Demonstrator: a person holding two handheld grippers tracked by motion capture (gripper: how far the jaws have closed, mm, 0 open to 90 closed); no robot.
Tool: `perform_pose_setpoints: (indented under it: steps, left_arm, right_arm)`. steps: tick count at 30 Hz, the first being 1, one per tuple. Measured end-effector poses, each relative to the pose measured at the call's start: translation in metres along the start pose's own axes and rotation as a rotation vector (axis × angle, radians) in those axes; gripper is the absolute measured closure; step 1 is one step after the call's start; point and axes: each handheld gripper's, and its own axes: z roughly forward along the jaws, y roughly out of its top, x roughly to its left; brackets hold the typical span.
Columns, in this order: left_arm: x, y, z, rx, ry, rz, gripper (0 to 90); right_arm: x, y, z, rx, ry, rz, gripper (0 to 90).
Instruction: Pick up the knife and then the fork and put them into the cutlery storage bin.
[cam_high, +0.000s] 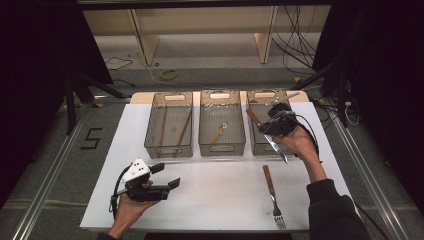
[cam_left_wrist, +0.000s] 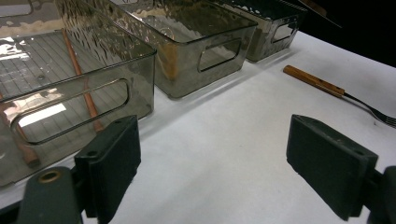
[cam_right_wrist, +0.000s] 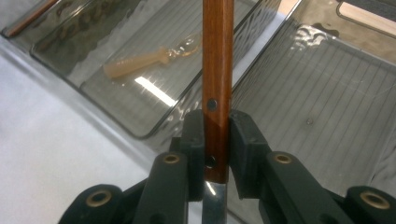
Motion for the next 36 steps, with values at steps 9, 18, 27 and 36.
perform_pose_setpoints:
  steps: [9, 18, 27, 36]
  left_arm:
    - [0.001, 0.000, 0.000, 0.000, 0.002, -0.001, 16.9]
    - [0.000, 0.000, 0.000, 0.004, -0.002, 0.001, 16.8]
    - [0.000, 0.000, 0.000, 0.004, -0.003, 0.002, 16.8]
    - [0.000, 0.000, 0.000, 0.004, -0.005, 0.005, 16.8]
  right_arm:
    - [-0.012, 0.010, 0.004, 0.002, -0.024, 0.036, 77.4]
    - [-0.023, 0.020, 0.006, 0.004, -0.047, 0.053, 77.4]
    - [-0.032, 0.029, 0.010, 0.019, -0.070, 0.068, 77.4]
    - [-0.039, 0.038, 0.013, 0.019, -0.083, 0.093, 77.4]
